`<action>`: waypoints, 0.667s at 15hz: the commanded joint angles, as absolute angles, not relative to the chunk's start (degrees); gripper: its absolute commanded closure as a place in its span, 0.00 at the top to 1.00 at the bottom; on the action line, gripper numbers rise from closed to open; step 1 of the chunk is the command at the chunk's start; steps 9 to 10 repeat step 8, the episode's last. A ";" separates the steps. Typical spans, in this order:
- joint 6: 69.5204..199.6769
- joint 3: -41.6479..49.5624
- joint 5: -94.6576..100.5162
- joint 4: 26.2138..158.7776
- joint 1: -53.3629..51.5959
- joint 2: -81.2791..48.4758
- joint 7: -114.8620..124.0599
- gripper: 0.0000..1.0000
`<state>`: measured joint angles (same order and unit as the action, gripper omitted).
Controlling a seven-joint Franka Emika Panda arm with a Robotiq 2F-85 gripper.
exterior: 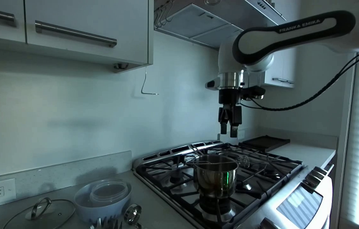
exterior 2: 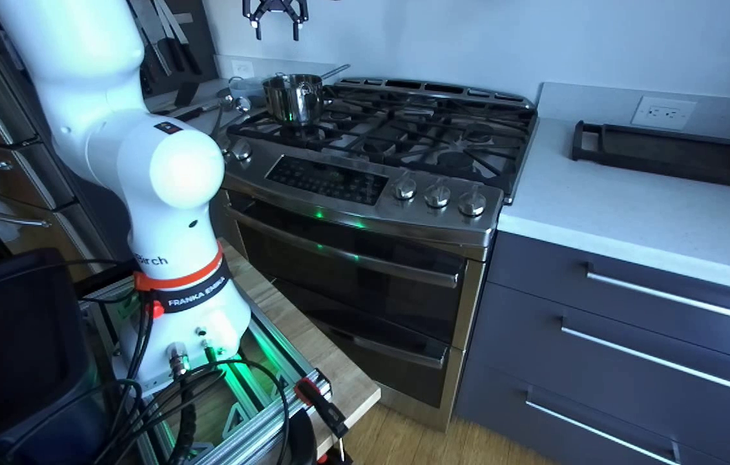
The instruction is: Pick up the swinging frother and put it on the silver pot
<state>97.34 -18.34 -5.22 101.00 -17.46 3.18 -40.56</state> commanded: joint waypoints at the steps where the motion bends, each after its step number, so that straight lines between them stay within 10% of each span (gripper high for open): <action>1: 100.77 -18.36 -4.01 105.80 -18.22 9.26 -38.41 1.00; 10: 100.07 -17.88 -4.94 103.10 -18.72 7.98 -39.27 1.00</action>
